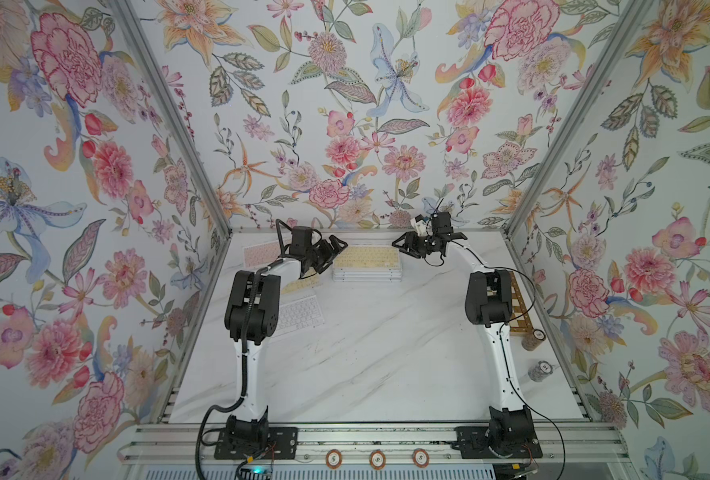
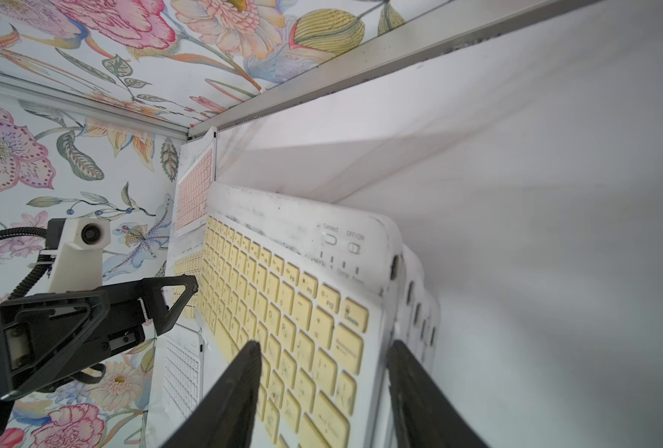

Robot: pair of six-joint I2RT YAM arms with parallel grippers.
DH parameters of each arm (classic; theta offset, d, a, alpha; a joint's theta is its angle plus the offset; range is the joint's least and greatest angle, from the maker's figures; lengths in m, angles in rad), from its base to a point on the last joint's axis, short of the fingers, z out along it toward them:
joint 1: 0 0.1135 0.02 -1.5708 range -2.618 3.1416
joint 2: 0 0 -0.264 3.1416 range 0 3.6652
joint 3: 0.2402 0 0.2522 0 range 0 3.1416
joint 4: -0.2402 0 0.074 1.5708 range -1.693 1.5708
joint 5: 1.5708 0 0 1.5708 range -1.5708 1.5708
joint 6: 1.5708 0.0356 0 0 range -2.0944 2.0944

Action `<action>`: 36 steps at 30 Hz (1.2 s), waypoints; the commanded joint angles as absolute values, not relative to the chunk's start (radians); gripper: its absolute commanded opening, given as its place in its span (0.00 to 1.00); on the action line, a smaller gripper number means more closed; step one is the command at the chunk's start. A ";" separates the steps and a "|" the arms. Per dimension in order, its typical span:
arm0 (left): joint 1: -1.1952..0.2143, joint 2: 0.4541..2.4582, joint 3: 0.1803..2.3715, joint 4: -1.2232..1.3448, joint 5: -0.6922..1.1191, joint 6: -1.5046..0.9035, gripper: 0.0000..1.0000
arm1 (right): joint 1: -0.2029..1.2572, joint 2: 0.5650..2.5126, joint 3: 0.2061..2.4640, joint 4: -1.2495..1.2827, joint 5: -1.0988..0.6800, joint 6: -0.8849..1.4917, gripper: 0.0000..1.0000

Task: Stack the numeric keypads
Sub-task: Place the numeric keypad at the numeric keypad, then move the numeric keypad to the center of the board.

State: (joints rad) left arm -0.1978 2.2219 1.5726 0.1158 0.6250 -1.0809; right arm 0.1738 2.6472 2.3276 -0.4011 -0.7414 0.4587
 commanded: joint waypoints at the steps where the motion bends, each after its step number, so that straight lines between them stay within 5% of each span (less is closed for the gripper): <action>1: -0.206 2.173 1.550 0.107 0.633 -1.060 0.99 | 0.166 2.588 2.307 -0.433 -0.718 0.436 0.56; 9: -0.202 2.150 1.554 0.074 0.625 -1.033 0.99 | 0.164 2.515 2.232 -0.433 -0.688 0.410 0.67; 11: -0.201 2.139 1.568 0.035 0.613 -1.002 0.99 | 0.164 2.479 2.192 -0.433 -0.676 0.402 0.74; 14: -0.195 2.110 1.594 -0.069 0.577 -0.926 0.99 | 0.171 2.395 2.096 -0.429 -0.643 0.376 0.99; 20: -0.190 1.970 1.554 -0.351 0.374 -0.705 0.99 | 0.215 2.121 1.761 -0.373 -0.434 0.360 0.99; 28: -0.187 1.751 1.191 -0.409 0.190 -0.594 0.99 | 0.520 1.801 1.423 -0.402 0.360 0.135 0.99; 32: -0.185 1.718 1.042 -0.372 0.193 -0.607 0.99 | 0.608 1.729 1.322 -0.397 0.442 0.170 0.99; 36: -0.188 1.710 0.928 -0.286 0.218 -0.650 0.99 | 0.613 1.663 1.239 -0.395 0.269 0.244 0.99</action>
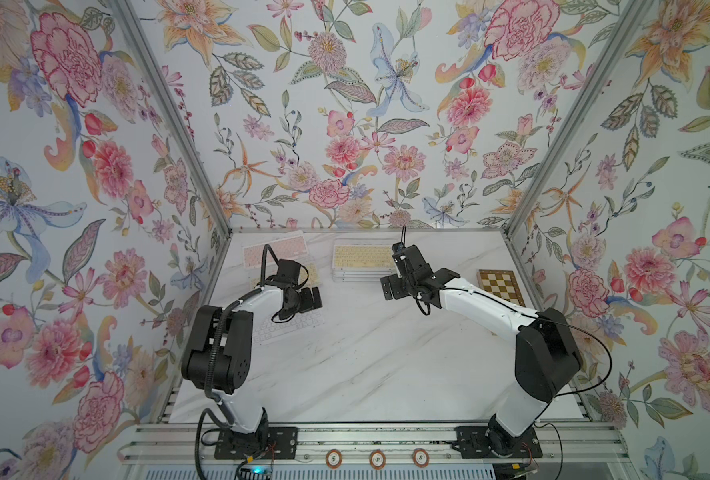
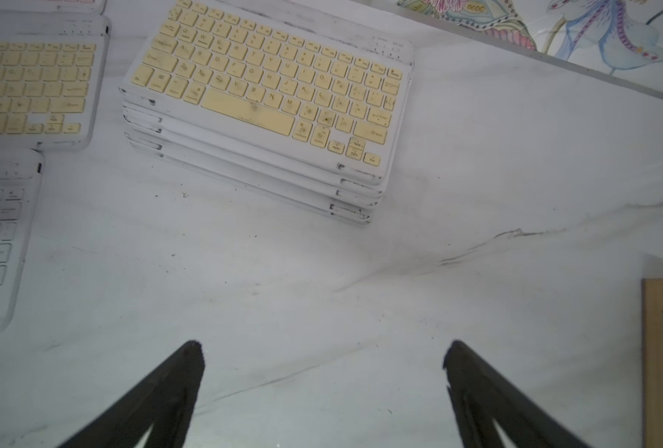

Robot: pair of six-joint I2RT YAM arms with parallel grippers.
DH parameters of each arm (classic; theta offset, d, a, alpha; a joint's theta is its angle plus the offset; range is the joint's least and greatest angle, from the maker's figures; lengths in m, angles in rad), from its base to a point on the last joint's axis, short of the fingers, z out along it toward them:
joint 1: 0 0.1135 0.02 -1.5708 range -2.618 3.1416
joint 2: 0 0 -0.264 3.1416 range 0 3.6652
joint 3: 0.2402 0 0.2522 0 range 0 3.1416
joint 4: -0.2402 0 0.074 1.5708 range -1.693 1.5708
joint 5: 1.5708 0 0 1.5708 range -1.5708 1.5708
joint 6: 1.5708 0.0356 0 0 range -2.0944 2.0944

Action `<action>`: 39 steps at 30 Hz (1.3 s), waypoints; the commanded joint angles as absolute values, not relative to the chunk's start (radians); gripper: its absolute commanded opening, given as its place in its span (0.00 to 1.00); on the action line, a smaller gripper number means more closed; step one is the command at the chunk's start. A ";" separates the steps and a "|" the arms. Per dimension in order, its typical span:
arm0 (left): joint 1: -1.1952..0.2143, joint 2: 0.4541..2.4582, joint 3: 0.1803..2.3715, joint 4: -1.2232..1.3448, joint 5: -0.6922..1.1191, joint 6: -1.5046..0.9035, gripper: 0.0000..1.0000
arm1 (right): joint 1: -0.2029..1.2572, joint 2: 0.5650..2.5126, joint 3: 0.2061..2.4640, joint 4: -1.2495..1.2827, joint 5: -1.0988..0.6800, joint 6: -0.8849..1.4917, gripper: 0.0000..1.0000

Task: Stack the numeric keypads
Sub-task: Move the numeric keypad to the center of the board.

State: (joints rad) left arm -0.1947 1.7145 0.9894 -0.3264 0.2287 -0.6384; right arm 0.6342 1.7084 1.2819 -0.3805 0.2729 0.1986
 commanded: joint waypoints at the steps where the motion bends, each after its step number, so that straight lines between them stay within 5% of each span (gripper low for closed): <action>1: -0.188 1.705 0.908 -0.265 0.222 -0.659 0.99 | 0.616 1.649 1.221 -0.387 0.231 0.259 0.99; 15: -0.363 1.806 0.862 -0.152 0.278 -0.757 0.99 | 0.634 1.542 1.077 -0.310 0.142 0.366 0.99; 30: -0.682 1.824 0.894 -0.003 0.350 -0.965 0.99 | 0.430 1.395 0.901 -0.251 -0.031 0.443 0.99; 39: -0.587 1.655 1.091 -0.240 0.311 -0.833 0.99 | 0.380 1.420 0.800 -0.109 -0.272 0.562 0.99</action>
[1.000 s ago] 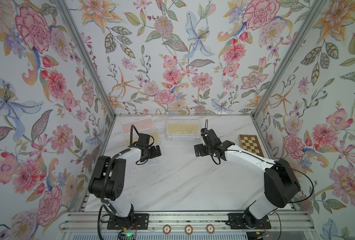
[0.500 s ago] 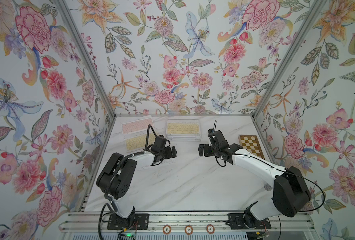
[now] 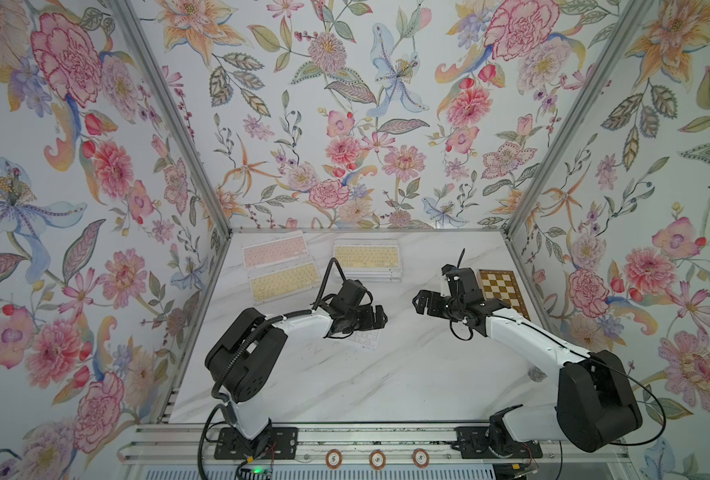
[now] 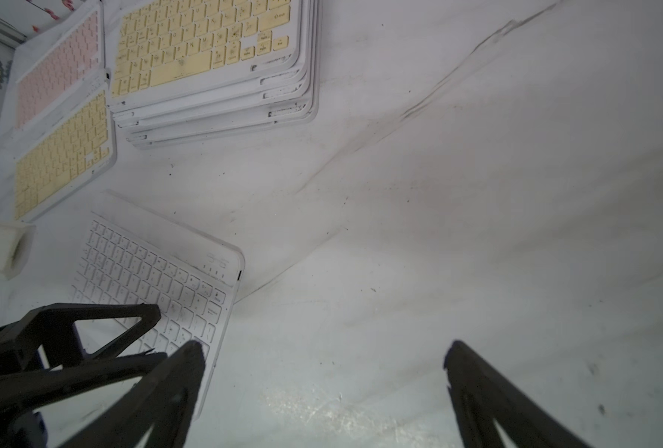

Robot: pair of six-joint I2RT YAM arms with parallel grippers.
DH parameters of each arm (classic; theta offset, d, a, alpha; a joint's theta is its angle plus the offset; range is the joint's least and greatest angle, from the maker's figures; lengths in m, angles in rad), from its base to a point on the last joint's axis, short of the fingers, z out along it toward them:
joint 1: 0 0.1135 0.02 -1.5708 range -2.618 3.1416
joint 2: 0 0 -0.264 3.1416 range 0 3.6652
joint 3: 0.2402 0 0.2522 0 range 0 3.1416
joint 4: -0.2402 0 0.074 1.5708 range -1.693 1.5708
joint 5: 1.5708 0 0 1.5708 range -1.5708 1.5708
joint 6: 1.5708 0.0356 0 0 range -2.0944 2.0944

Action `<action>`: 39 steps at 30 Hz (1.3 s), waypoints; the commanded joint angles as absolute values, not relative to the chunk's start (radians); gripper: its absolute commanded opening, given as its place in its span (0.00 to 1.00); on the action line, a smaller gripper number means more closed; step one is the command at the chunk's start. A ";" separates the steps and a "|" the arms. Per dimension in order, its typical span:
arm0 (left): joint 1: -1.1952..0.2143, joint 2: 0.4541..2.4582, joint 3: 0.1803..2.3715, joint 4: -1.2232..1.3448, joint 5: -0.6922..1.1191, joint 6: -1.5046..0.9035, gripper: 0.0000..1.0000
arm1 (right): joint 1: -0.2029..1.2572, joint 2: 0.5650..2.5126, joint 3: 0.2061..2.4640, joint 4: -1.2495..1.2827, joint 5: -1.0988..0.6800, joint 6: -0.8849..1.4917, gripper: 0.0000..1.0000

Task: Stack the numeric keypads
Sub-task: Move the numeric keypad to the center of the board.

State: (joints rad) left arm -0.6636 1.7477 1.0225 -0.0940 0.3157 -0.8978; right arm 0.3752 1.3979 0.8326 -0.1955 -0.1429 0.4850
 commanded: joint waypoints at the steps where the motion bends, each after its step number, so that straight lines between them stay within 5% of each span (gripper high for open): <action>1: -0.551 1.636 1.097 -0.261 0.308 -0.810 0.99 | 0.390 1.433 0.786 -0.078 -0.296 0.596 0.99; 11: -0.211 1.597 0.893 -0.217 0.335 -0.709 0.99 | 0.554 1.626 0.763 0.194 -0.369 0.846 0.99; 25: -0.275 1.719 0.796 -0.039 0.425 -0.769 0.99 | 0.634 1.743 0.775 0.288 -0.354 0.934 0.99; 39: -0.429 1.848 0.882 0.048 0.449 -0.872 0.99 | 0.316 1.666 0.685 0.299 -0.533 0.830 0.99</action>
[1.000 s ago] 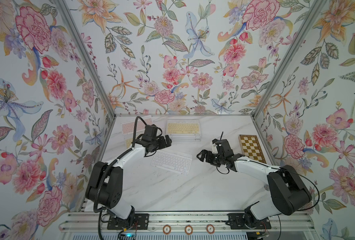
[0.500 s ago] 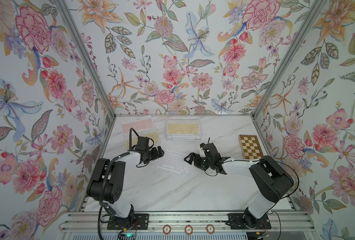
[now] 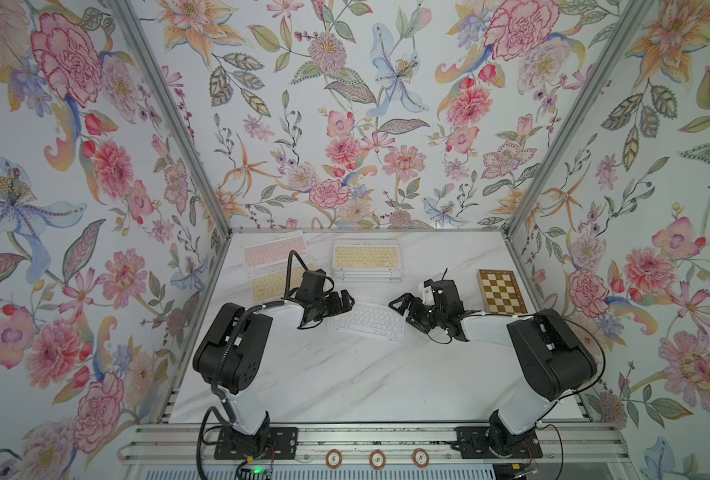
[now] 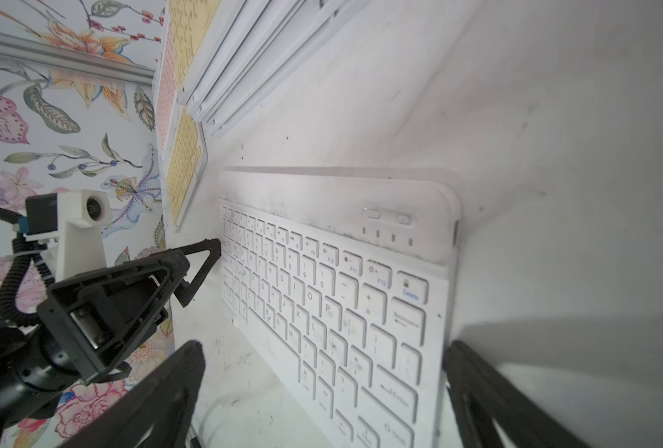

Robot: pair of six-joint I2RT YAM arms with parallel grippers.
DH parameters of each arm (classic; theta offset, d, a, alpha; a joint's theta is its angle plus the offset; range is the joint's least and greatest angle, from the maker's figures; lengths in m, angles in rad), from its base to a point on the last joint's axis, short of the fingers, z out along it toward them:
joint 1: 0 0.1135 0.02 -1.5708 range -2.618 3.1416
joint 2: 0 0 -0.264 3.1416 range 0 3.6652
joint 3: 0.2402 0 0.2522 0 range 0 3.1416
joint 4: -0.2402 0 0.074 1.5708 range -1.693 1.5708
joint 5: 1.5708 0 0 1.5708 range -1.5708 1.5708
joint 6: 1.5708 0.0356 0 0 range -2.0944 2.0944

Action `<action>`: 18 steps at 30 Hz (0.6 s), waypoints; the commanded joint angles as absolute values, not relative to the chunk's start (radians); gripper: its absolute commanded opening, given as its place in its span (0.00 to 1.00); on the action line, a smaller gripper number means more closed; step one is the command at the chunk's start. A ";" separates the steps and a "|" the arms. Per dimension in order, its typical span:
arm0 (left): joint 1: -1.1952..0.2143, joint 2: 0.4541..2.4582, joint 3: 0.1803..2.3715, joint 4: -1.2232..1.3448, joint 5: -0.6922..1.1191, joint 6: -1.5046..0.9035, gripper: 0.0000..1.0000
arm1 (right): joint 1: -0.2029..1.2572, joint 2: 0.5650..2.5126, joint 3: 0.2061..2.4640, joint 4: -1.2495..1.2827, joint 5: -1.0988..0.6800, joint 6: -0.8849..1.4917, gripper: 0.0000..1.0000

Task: Stack the numeric keypads
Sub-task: Move the numeric keypad to the center of the board.

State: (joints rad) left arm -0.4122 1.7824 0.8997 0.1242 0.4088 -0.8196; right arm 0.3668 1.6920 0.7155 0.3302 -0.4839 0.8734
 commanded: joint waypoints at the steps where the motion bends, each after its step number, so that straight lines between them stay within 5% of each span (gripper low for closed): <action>1: -0.432 1.854 0.885 0.056 0.450 -0.879 0.99 | 0.289 1.654 0.684 0.296 -0.540 0.820 0.99; 8: -0.440 1.867 0.906 0.048 0.440 -0.883 0.99 | 0.156 1.700 0.746 0.328 -0.659 0.807 0.99; 18: -0.453 1.870 0.910 0.047 0.438 -0.895 0.99 | 0.178 1.793 0.742 0.491 -0.719 0.901 0.99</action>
State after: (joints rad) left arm -0.4305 1.8141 0.9257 0.1555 0.4267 -0.8646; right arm 0.1684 1.7733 0.7506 0.4137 -0.6880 0.8658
